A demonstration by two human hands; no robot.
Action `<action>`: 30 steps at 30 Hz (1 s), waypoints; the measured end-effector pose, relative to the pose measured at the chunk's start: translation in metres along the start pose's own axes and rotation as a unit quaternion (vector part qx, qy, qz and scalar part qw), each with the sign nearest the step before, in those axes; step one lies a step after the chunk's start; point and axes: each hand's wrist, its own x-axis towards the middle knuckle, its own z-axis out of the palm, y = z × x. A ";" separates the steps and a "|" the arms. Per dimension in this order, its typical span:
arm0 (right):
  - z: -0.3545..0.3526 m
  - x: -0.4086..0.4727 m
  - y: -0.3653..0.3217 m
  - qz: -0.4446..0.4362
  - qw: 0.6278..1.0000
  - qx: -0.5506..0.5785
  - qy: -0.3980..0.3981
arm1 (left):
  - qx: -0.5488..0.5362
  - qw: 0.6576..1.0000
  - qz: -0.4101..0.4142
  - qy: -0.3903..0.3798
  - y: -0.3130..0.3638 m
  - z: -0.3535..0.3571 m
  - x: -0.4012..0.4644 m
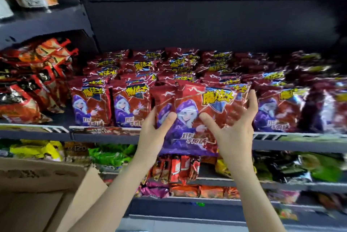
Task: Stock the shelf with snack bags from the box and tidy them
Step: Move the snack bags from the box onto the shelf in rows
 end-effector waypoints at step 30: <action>-0.121 0.080 0.103 0.081 0.995 0.059 0.011 | 0.370 0.913 0.162 0.062 -0.034 0.147 0.046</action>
